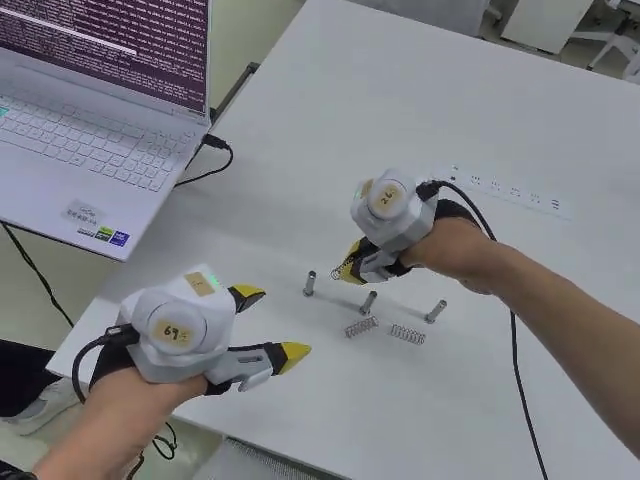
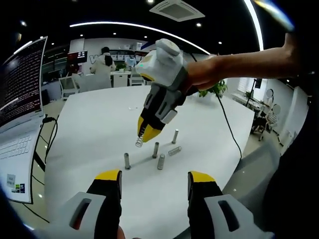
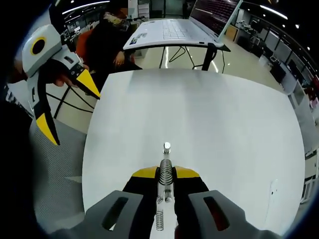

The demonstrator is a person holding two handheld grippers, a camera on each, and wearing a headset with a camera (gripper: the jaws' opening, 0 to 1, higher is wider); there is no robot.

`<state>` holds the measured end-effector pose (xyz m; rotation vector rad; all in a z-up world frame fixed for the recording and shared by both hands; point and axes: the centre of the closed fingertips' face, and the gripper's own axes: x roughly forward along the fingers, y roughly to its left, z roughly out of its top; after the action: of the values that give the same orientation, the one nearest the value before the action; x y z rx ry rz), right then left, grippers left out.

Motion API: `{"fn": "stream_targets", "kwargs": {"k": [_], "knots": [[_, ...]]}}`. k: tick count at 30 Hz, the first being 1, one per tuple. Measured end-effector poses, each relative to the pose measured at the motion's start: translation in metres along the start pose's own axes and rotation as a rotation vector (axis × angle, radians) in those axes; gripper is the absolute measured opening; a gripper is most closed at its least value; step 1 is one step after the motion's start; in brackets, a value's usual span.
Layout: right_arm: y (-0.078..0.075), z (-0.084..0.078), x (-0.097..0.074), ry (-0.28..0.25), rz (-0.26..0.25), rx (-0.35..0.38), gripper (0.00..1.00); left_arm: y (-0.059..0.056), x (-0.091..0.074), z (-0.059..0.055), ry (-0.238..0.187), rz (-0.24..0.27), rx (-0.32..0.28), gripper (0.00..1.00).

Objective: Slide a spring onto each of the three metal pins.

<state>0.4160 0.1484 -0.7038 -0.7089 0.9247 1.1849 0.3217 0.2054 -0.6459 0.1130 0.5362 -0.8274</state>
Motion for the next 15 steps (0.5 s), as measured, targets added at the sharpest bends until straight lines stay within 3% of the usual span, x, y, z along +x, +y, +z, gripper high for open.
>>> {"fn": "stream_targets", "kwargs": {"k": [9, 15], "knots": [[-0.003, 0.007, 0.014, 0.008, 0.023, -0.019, 0.09, 0.004, -0.003, 0.009, -0.013, 0.008, 0.014, 0.46], [-0.003, 0.010, 0.020, 0.020, 0.036, -0.031, 0.09, 0.004, -0.004, 0.008, -0.016, 0.009, 0.000, 0.46]]}}
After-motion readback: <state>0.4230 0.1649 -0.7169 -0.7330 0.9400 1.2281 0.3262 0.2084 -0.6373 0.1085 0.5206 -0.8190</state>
